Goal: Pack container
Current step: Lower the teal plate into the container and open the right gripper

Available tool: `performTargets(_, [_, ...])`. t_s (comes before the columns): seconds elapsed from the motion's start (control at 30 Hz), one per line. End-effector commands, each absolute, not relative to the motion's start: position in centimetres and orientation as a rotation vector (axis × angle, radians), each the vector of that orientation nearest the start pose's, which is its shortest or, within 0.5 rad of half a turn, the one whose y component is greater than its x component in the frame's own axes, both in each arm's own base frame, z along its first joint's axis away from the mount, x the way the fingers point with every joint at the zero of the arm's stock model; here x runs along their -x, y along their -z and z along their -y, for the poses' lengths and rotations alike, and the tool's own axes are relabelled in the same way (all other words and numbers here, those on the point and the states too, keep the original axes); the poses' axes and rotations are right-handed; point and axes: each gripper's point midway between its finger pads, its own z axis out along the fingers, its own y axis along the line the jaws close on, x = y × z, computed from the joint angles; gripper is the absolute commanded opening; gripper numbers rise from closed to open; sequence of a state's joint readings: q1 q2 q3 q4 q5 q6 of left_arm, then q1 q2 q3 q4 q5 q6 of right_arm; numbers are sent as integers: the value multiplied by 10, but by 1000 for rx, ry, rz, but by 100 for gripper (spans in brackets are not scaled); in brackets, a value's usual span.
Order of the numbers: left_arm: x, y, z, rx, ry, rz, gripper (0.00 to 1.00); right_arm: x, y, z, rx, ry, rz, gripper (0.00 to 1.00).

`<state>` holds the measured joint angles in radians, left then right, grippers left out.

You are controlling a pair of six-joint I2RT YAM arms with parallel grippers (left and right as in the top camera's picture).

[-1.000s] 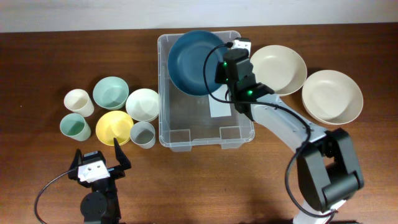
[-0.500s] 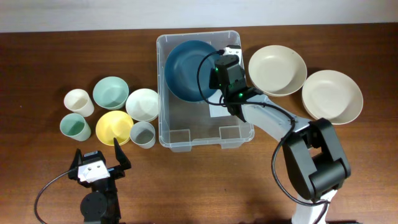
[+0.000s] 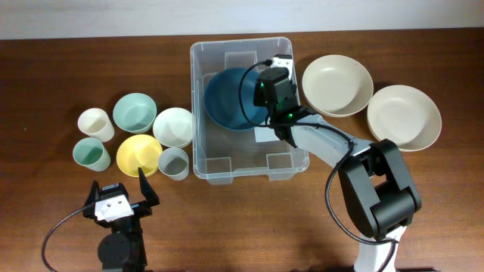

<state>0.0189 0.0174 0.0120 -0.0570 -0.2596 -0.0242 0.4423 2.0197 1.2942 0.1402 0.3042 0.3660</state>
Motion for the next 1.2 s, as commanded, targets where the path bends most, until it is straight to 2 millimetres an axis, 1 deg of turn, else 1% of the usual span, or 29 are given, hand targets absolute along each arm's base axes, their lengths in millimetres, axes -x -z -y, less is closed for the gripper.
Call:
performTargets(0.0, [-240,-161,-49,244,-204,-1619,100,-530,-126,-195,-86,-144,-2074,49])
performTargets(0.1, [-240,-161,-49,244,-204,-1619,99,-529,-151,-195,-48,-136,-2032,53])
performTargets(0.13, [-240,-161,-49,244,-204,-1619,99,-528,-163,-194,-39,-134,-2013,54])
performTargets(0.2, [-240,-161,-49,244,-204,-1619,99,-524,-186,-185,-65,-112,-1981,56])
performTargets(0.23, [-240,-161,-49,244,-204,-1619,99,-520,-197,-178,-88,-83,-1969,56])
performTargets(0.27, [-240,-161,-49,244,-204,-1619,99,-514,-213,-165,-123,-34,-1954,57])
performTargets(0.33, [-240,-161,-49,244,-204,-1619,99,-504,-231,-147,-165,30,-1941,57])
performTargets(0.4, [-240,-161,-49,244,-204,-1619,100,-491,-249,-123,-215,103,-1939,62])
performTargets(0.5, [-240,-161,-49,244,-204,-1619,99,-472,-265,-84,-313,161,-1956,64])
performTargets(0.53, [-240,-161,-49,244,-204,-1619,99,-465,-268,-69,-362,168,-1963,64])
performTargets(0.57, [-240,-161,-49,244,-204,-1619,99,-457,-271,-49,-433,175,-1969,64])
performTargets(0.67, [-240,-161,-49,244,-204,-1619,99,-437,-272,3,-604,191,-1991,64])
performTargets(0.8, [-240,-161,-49,244,-204,-1619,99,-412,-264,72,-772,199,-2042,72])
performTargets(0.9, [-240,-161,-49,244,-204,-1619,99,-394,-250,120,-906,208,-2074,79])
performTargets(0.93, [-240,-161,-49,244,-204,-1619,99,-385,-243,139,-964,219,-2084,81])
performTargets(1.03, [-240,-161,-49,244,-204,-1619,100,-361,-227,184,-1115,247,-2091,86])
performTargets(1.07, [-240,-161,-49,244,-204,-1619,99,-353,-222,198,-1163,254,-2091,87])
performTargets(1.17, [-240,-161,-49,244,-204,-1619,100,-329,-204,232,-1301,256,-2092,88])
